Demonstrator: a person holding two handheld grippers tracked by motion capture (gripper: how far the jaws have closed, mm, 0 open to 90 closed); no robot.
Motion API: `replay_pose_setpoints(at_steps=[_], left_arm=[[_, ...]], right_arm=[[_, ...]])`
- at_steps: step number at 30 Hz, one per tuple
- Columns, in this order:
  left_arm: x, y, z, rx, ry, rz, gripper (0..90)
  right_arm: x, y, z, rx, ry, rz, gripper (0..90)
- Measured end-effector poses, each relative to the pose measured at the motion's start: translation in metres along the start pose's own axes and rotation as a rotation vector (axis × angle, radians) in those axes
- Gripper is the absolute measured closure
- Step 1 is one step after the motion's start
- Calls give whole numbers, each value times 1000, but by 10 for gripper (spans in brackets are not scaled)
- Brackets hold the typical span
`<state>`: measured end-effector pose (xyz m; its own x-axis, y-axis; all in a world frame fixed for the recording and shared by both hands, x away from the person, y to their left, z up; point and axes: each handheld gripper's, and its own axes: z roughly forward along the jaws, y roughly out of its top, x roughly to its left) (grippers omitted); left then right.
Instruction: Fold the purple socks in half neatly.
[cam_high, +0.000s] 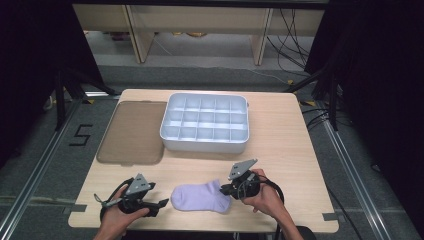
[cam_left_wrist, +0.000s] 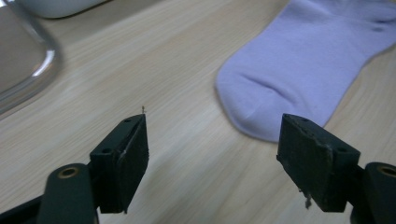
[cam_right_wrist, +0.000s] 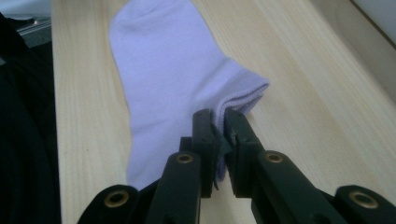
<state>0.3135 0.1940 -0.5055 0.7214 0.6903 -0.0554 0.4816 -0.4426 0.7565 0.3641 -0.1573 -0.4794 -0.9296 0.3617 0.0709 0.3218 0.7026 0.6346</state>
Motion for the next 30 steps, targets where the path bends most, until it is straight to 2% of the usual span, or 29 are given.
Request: replay_pose_setpoints(at_steps=[1,3,4,5,12,14,15,16,22,24,26,27,28,29,30], left_arm=[[-3,2,4,6,-20,-8,246],[-8,9,13,-6,-32,20,271],[-9,11,15,7,-38,21,292],[-9,14,18,7,-42,31,303],[-14,23,34,34,-38,71,416],[-17,25,38,32,-54,69,430],[-17,26,39,32,-60,86,437],[-18,27,41,40,-73,80,447],[-20,29,46,66,-70,111,475],[-20,28,47,66,-62,92,474],[-20,28,46,68,-46,107,452],[-21,28,47,66,-46,96,451],[-22,27,47,65,-47,84,461],[-22,28,47,64,-50,105,473],[-23,27,47,65,-54,97,501]], right_arm=[[0,0,0,0,0,0,837],[-2,-1,1,-2,3,5,836],[-3,-2,1,-2,1,1,836],[-4,-2,1,-1,-1,-8,836],[-9,-7,0,-5,3,21,824],[-8,-7,-1,-1,-7,35,823],[-9,-7,0,-13,-9,27,820],[-9,-7,-1,-7,-14,36,819],[-10,-8,-2,-4,-23,39,813],[-11,-9,-1,-1,-19,45,810],[-11,-9,-2,3,-28,44,808],[-11,-9,-1,0,-29,40,806],[-11,-9,-1,0,-34,48,803],[-11,-9,-1,1,-32,48,802],[-11,-9,-1,0,-33,50,799]])
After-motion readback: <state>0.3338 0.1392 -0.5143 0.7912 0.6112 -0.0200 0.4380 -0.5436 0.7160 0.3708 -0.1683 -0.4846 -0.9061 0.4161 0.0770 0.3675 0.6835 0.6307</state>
